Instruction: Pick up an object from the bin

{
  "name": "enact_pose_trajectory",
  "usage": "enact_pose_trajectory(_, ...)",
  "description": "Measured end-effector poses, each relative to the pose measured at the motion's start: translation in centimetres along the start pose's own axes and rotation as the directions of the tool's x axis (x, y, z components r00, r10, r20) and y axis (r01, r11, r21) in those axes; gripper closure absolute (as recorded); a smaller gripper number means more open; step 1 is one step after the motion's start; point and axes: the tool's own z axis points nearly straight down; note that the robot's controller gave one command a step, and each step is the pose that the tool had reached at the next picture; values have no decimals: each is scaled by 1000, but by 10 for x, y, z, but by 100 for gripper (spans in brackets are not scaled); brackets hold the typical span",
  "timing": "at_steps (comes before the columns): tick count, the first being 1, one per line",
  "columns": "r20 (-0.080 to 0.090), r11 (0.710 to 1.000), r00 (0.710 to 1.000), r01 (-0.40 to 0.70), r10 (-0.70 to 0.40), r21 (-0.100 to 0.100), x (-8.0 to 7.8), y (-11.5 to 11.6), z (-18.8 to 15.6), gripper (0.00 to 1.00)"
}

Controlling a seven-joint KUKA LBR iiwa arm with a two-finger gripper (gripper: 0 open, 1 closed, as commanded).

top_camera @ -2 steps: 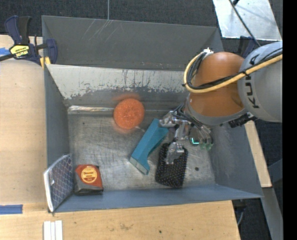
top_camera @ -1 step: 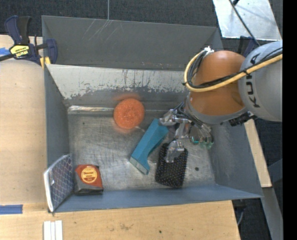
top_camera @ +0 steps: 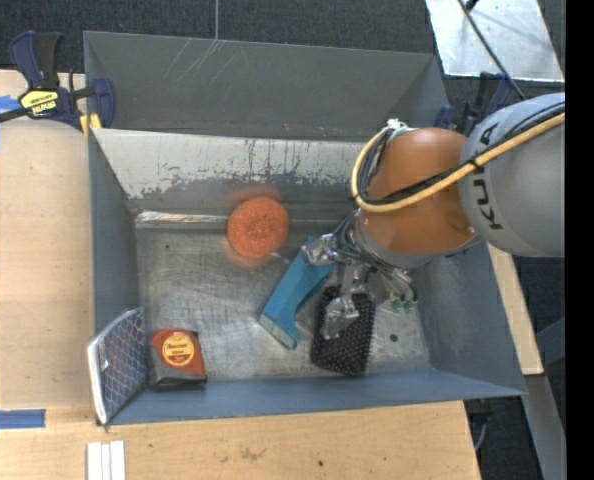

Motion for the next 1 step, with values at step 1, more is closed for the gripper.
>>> enact_pose_trajectory(1, -5, 998, 998, 60, -60, -5, 4, 6, 9, 100)
